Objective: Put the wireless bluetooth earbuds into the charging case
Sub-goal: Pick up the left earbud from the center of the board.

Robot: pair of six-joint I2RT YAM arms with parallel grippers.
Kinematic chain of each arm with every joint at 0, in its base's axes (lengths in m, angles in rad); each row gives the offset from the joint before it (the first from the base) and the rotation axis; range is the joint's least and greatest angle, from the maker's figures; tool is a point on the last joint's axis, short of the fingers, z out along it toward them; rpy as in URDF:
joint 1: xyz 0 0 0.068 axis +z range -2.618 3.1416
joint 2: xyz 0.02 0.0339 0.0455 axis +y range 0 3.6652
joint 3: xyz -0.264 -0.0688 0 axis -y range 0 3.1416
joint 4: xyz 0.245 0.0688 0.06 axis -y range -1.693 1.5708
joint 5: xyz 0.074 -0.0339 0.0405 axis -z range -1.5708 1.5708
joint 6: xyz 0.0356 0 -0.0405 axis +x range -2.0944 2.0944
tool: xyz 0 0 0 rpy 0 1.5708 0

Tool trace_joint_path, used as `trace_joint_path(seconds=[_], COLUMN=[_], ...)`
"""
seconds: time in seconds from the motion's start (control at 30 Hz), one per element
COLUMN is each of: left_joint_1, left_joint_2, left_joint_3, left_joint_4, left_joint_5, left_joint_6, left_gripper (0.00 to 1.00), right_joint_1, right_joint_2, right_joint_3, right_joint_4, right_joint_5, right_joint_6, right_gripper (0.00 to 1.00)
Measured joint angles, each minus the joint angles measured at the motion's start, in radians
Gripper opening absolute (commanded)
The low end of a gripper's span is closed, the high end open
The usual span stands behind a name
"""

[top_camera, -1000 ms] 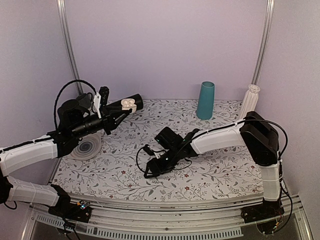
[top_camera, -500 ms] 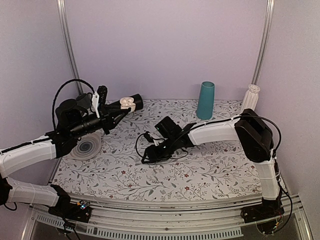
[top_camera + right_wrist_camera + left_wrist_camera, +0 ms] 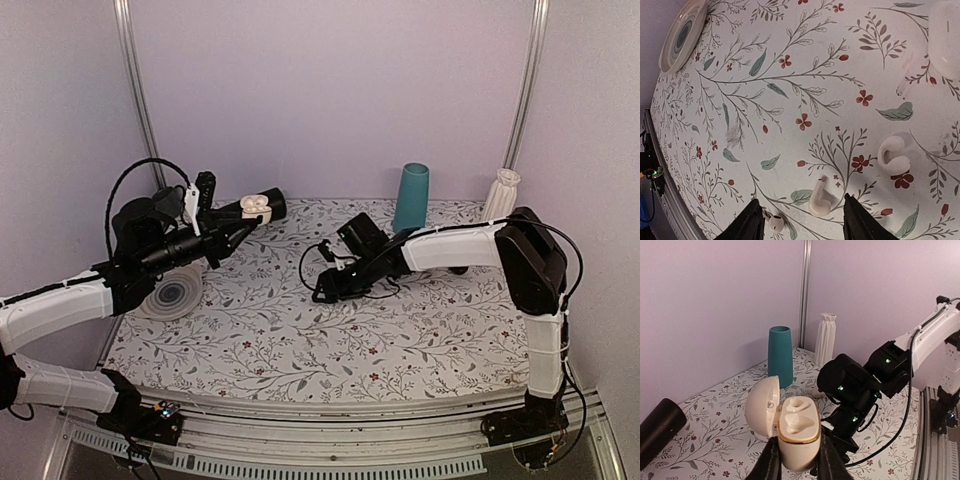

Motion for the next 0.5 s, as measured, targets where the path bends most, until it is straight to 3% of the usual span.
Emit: trace_joint_path(seconds=[0.5], left_joint_1=[0.0], left_joint_2=[0.02], left_joint_3=[0.005], left_joint_4=[0.001], left_joint_5=[0.004], left_joint_6=[-0.001], left_gripper=[0.0], right_joint_1=[0.064], right_joint_2=[-0.01], right_joint_3=[-0.036], right_joint_4=[-0.037], right_joint_5=[0.125], right_joint_6=[0.01], right_gripper=[0.47])
